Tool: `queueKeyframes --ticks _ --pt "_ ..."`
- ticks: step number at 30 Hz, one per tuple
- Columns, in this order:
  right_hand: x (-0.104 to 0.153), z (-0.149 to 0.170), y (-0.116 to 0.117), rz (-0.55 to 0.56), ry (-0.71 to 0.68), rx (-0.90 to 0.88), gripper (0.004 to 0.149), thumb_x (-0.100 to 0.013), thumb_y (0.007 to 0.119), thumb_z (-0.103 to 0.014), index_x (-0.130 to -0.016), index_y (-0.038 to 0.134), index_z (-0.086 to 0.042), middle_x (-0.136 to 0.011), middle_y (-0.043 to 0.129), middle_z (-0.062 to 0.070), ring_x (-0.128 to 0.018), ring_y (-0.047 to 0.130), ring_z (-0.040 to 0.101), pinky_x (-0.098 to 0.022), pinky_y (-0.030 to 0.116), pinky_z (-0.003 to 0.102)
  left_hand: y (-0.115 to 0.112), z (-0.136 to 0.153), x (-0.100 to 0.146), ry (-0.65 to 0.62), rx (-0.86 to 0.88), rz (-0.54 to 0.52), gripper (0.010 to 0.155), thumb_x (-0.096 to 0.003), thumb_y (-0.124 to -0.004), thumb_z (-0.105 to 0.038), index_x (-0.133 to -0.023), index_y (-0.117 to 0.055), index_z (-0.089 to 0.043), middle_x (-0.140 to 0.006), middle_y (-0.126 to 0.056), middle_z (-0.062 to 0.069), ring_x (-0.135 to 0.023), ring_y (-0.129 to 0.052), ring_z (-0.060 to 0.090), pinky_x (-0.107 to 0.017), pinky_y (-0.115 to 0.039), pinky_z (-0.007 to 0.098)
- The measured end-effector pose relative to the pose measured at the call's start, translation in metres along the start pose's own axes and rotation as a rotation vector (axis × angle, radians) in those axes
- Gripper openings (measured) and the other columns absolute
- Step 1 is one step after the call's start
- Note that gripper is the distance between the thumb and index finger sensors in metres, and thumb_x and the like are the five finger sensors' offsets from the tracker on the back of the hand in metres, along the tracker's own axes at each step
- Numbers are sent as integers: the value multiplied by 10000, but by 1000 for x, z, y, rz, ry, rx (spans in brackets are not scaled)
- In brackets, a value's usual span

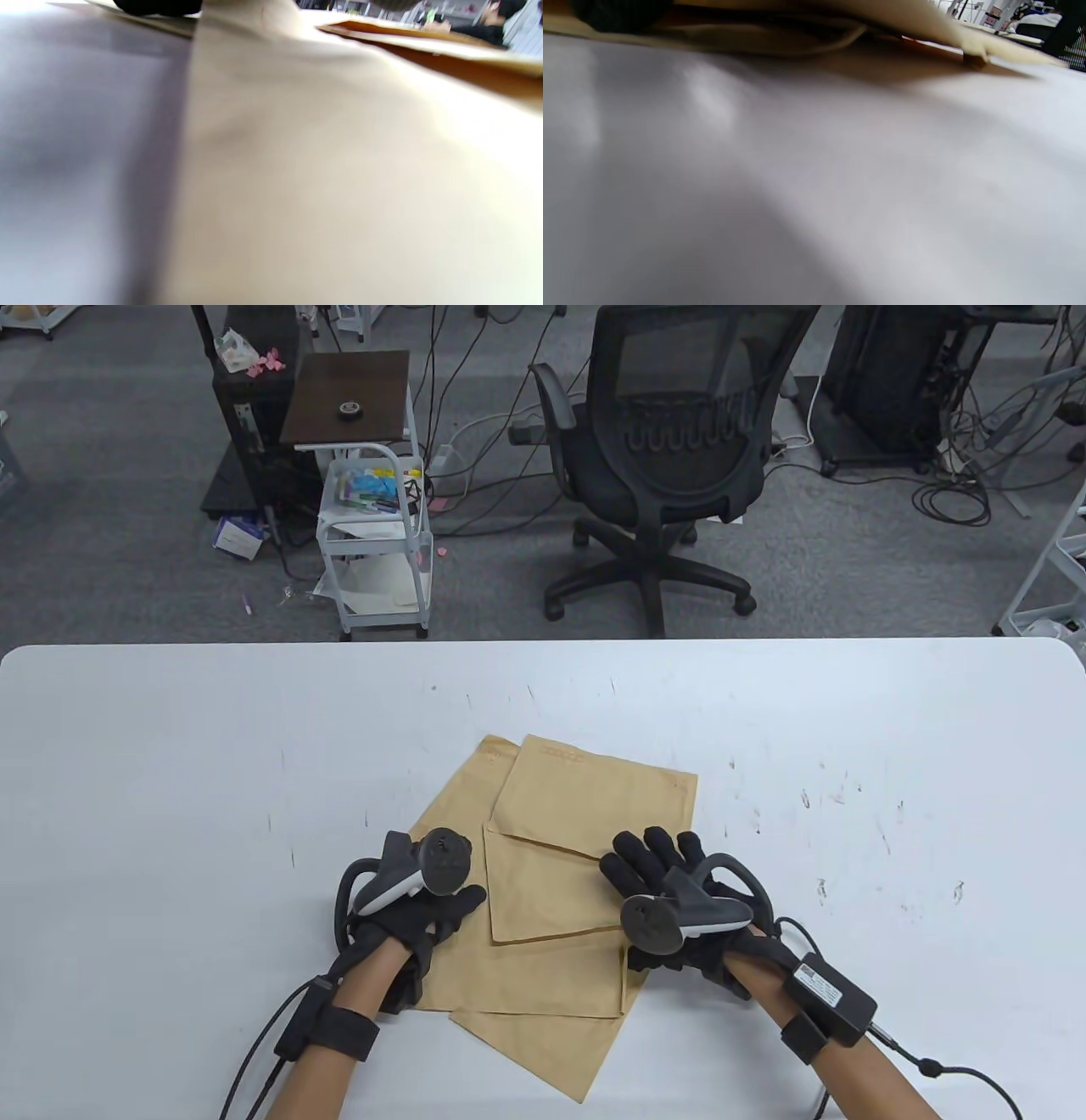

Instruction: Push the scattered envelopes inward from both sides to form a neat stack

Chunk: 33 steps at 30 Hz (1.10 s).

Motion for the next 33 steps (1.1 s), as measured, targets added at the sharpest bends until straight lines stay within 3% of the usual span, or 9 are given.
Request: queueKeyframes --ticks 4,8,12,17,21,26,28,31,33 --pt "18 10 -18 -108 22 4 1067 -412 689 -571 -1030 -22 -71 -1105 -31 307 -961 146 683 -620 219 824 5 14 4 -12 67 69 838 -482 -599 -572 -1119 -228 -173 -1168 -213 198 -1073 -292 493 -784 -394 620" --pt "8 29 -4 -200 137 4 1091 -411 717 -560 -1029 -33 -65 -1118 -10 308 -977 170 681 -625 206 831 -13 11 0 -91 190 330 821 -501 -576 -575 -1125 -195 -201 -1158 -97 166 -1047 -87 458 -771 -213 602" --pt "-16 23 16 -337 108 -108 1071 -390 608 -597 -980 -101 -51 -1095 -23 296 -968 182 659 -630 233 807 8 -3 7 -48 120 232 850 -497 -566 -577 -1109 -129 -180 -1153 -91 176 -1062 -148 472 -784 -271 605" --pt "-7 44 -33 -397 141 -130 996 -435 733 -502 -1064 82 -87 -1151 109 279 -1008 272 635 -668 301 789 39 -40 51 -111 -104 -5 931 -492 -548 -618 -1077 -13 -130 -1108 50 242 -1030 -37 538 -749 -191 698" --pt "-26 88 -71 -295 309 -392 893 -479 686 -512 -1122 280 -45 -1178 339 336 -995 462 636 -682 376 781 -12 -93 77 -279 -146 130 1072 -456 -552 -682 -1016 113 -55 -1040 161 296 -977 61 596 -694 -123 768" --pt "-87 94 -25 -273 434 -462 1084 -419 640 -611 -1071 120 83 -1080 137 478 -923 284 745 -608 278 841 -80 -131 82 -361 -396 284 1149 -417 -623 -680 -983 169 -70 -1001 246 265 -948 172 567 -666 -15 768" --pt "-103 67 -3 -380 374 -380 1132 -381 651 -615 -1045 48 75 -1061 53 456 -919 232 743 -602 241 848 -86 -125 77 -356 -641 293 1119 -369 -489 -731 -971 192 -78 -1000 245 251 -956 158 546 -671 -37 756" --pt "-104 52 5 -445 345 -144 1114 -340 574 -631 -1014 7 51 -1064 42 411 -928 231 724 -645 299 821 -76 -103 74 -353 -519 265 1126 -351 -562 -709 -982 174 -136 -1022 240 200 -970 178 508 -672 5 746" --pt "-100 56 6 -428 310 -247 1113 -357 628 -623 -1031 29 30 -1076 46 394 -930 221 719 -654 326 807 -68 -82 69 -303 -547 288 1115 -354 -577 -695 -985 165 -152 -1026 234 183 -967 183 495 -673 5 741"
Point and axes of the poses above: the tracker on the back of each hand, its own z axis roughly to the little-finger side, its own x axis roughly from the fingertips to the wrist, y = z × x, the point moved 3 cm from there along -x, roughly from the wrist to the fingertips
